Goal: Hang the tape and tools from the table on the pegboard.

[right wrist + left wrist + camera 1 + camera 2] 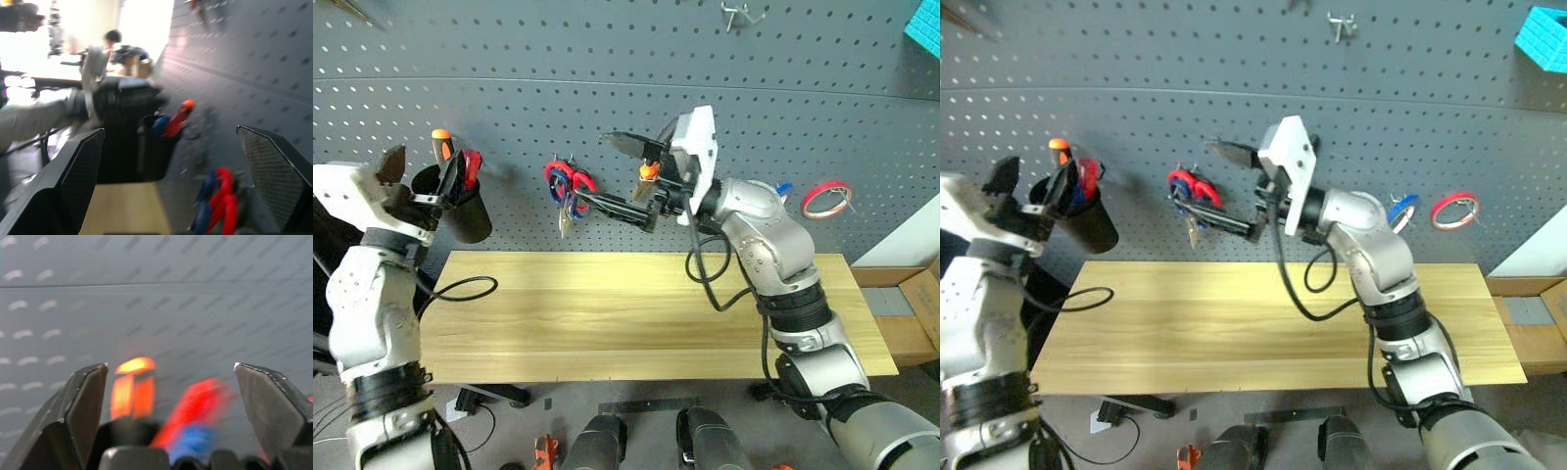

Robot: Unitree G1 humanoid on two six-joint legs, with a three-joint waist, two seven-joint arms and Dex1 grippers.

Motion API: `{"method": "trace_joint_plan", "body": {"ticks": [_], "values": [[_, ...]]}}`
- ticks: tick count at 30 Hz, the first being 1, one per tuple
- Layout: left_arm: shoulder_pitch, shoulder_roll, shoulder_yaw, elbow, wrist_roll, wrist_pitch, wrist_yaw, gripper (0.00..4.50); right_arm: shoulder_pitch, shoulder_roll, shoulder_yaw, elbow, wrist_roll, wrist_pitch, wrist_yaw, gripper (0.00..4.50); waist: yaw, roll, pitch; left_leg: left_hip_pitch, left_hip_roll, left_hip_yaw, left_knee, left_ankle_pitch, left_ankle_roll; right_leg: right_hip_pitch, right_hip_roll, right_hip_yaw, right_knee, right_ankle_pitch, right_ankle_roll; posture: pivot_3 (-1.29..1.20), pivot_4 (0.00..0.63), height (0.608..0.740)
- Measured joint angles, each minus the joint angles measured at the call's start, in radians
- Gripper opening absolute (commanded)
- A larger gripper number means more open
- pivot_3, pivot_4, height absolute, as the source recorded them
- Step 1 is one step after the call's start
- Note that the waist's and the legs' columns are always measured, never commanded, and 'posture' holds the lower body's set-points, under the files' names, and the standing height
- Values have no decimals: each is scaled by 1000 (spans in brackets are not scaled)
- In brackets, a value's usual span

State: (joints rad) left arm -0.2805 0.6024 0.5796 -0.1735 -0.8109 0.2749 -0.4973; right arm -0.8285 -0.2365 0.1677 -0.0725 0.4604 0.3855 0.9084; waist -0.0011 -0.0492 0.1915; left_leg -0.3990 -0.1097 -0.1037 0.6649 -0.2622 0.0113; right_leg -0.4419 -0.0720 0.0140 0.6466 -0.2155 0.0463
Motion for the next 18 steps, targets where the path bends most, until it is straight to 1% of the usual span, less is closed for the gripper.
{"method": "trace_joint_plan", "body": {"ticks": [1, 2, 3, 5, 7, 8, 10, 11, 14, 18], "values": [[47, 20, 33, -55, -83, 55, -23, 4479, 23, -15, 0, -17, 16, 13, 21, 4500, -1, 0, 0, 1, 0, 0, 0, 0, 0, 0, 0, 0, 0, 0, 0, 96, 136, 740], [115, 44, 49, -103, -137, 102, -53, 4479, 46, -31, 1, -27, 29, 20, 37, 4500, -2, 3, -1, 2, 0, 1, -1, 0, 0, 1, 0, 1, 0, 0, 0, 89, 146, 740], [180, 56, 44, -134, -151, 137, -81, 4479, 66, -48, 1, -29, 31, 23, 47, 4500, -2, 6, -3, 2, 0, 2, -1, 0, 0, 1, 0, 1, 0, 0, 0, 89, 146, 740], [313, 76, -17, -174, -107, 176, -119, 4479, 108, -76, 4, -28, 25, 25, 53, 4500, 0, 11, -5, 6, 0, 4, -3, 0, 1, 5, 0, 1, 0, 0, 0, 82, 143, 740], [387, 73, -92, -173, -20, 178, -124, 4479, 147, -96, 5, -22, 16, 27, 49, 4500, 2, 11, -5, 8, 0, 2, -3, -1, 2, 7, 0, 2, 1, 0, -1, 74, 138, 740], [397, 59, -115, -165, 26, 169, -118, 4479, 169, -104, 4, -14, 8, 30, 41, 4500, 4, 11, -5, 10, 1, 2, -3, -2, 3, 8, 1, 1, 1, 0, -1, 76, 131, 740], [390, 10, -126, -139, 83, 134, -81, 4479, 221, -115, -2, 13, -12, 32, 10, 4500, 13, 12, -6, 17, 1, 1, -3, -2, 4, 17, 1, 1, -1, 1, -2, 69, 122, 740], [382, -16, -125, -130, 95, 121, -62, 4479, 251, -125, -8, 30, -20, 32, -1, 4500, 19, 13, -7, 20, 1, 1, -3, -3, 4, 20, 1, 0, -2, 1, -2, 65, 117, 740], [363, -76, -125, -104, 115, 100, -22, 4479, 314, -168, -32, 93, -69, 29, -45, 4500, 28, 14, -14, 20, -1, 2, -1, -3, 5, 21, 1, 0, -2, 1, -2, 53, 108, 740], [339, -91, -153, -57, 174, 87, 4, 4479, 340, -210, -76, 160, -113, 8, -86, 4500, 26, 15, -22, 20, 0, 5, -2, -1, 2, 20, 1, 1, -2, 1, -2, 31, 95, 740]]}}
